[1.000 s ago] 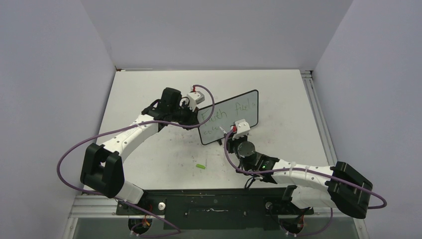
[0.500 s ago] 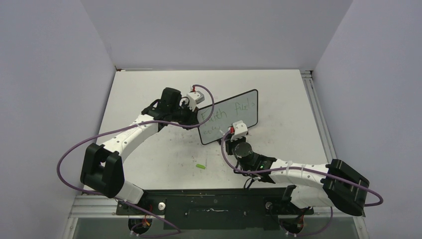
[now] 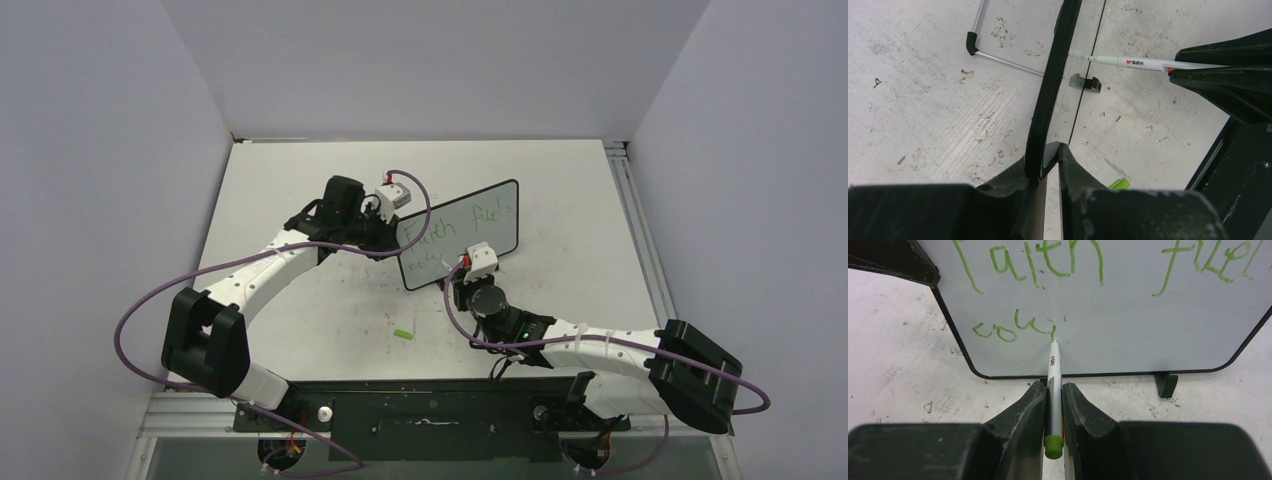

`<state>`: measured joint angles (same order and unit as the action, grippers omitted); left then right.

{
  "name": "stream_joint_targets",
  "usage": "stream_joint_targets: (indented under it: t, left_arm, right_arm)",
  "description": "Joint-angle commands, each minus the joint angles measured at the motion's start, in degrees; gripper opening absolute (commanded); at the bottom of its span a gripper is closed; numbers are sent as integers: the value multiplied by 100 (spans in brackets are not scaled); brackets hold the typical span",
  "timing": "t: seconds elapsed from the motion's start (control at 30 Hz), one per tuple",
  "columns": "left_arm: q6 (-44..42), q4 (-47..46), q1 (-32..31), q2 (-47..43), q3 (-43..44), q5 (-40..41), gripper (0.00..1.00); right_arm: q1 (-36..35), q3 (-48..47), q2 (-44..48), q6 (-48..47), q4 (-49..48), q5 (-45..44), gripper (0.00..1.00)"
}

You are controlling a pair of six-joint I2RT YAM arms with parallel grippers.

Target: Write a sentence on the whiteboard

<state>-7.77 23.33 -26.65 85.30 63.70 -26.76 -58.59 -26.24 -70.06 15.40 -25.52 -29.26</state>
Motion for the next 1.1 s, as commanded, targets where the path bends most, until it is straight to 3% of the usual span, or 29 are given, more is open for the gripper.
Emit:
stream_joint_targets:
  t: [0.0, 0.77, 1.07]
  left_arm:
    - [-236, 164, -24, -66, 99, 233, 0]
    - [-235, 170, -24, -78, 105, 233, 0]
    - [-238, 167, -24, -67, 99, 233, 0]
  right_arm:
    - [0, -129, 233, -120, -411, -250, 5]
    - [58, -127, 251, -50, -312, -446, 5]
    - [52, 32, 649, -8, -160, -460, 5]
